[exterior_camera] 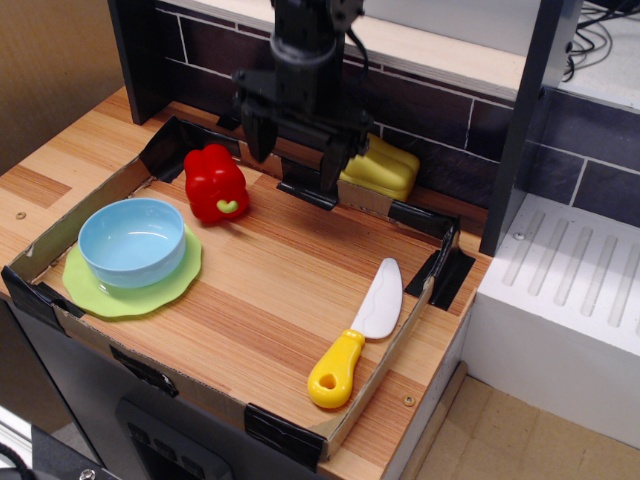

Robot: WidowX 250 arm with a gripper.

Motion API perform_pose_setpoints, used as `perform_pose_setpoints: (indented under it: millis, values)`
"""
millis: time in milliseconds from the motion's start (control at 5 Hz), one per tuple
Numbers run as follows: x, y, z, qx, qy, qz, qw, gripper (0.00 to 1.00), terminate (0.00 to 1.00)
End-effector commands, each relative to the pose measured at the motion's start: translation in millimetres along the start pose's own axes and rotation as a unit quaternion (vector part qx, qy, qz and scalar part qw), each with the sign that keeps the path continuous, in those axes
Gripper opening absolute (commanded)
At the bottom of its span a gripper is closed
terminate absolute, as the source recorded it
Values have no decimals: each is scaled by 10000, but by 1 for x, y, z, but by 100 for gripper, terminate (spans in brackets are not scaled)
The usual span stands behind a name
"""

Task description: Take bowl off plate

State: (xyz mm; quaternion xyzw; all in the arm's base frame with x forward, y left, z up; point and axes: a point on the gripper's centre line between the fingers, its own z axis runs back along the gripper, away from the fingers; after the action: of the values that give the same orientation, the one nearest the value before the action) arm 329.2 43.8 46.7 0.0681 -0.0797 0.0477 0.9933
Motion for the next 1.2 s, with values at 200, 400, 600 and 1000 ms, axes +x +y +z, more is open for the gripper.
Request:
perform_pose_setpoints:
  millis: [200, 400, 600, 1000]
  values:
    - [-21, 26, 59, -241, -239, 20, 9994, 100, 0]
    - [-39, 39, 48, -202, 21, 182, 9996, 100, 0]
    - [-51, 52, 39, -381, 292, 402, 9980, 100, 0]
    - [-79, 56, 10, -323, 701, 676, 9947, 100, 0]
